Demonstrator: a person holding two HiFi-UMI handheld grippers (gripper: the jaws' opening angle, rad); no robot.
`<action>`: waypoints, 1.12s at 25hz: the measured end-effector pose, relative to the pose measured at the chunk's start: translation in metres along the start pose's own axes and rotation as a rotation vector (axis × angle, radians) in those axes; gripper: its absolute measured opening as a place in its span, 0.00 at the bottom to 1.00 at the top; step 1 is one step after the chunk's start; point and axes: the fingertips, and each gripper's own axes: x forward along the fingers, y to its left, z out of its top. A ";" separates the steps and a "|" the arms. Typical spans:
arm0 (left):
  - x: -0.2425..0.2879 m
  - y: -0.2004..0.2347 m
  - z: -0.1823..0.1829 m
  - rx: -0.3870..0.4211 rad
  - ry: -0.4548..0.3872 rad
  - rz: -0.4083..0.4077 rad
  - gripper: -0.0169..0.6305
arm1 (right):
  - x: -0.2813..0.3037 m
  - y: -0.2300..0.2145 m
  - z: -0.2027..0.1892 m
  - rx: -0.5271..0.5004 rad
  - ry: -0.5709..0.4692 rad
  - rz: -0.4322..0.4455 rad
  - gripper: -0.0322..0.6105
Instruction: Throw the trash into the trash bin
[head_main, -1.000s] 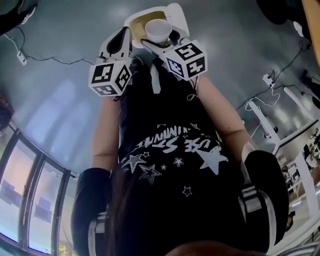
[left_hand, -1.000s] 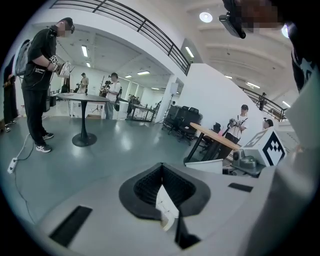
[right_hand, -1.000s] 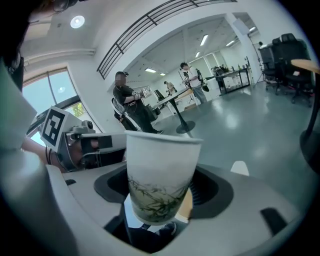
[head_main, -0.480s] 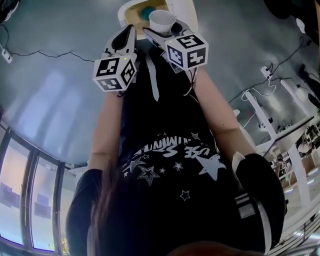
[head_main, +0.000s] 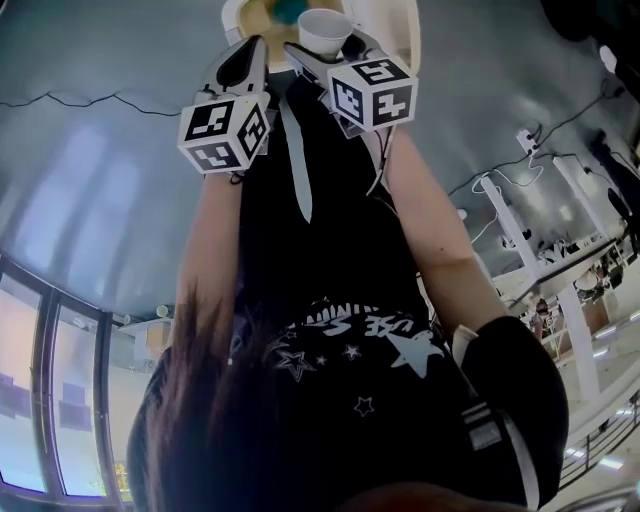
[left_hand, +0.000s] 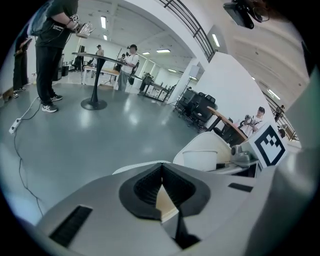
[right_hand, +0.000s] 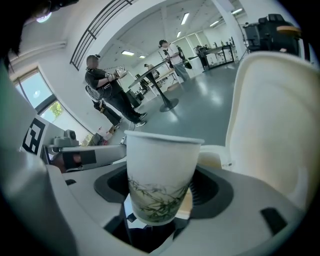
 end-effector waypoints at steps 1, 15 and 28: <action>0.005 0.006 -0.005 -0.008 0.010 0.009 0.04 | 0.006 -0.004 -0.002 0.007 0.004 -0.003 0.56; 0.050 0.063 -0.074 -0.081 0.154 0.087 0.04 | 0.081 -0.048 -0.054 0.049 0.118 -0.064 0.56; 0.078 0.081 -0.121 -0.113 0.280 0.101 0.04 | 0.117 -0.071 -0.090 0.096 0.240 -0.136 0.56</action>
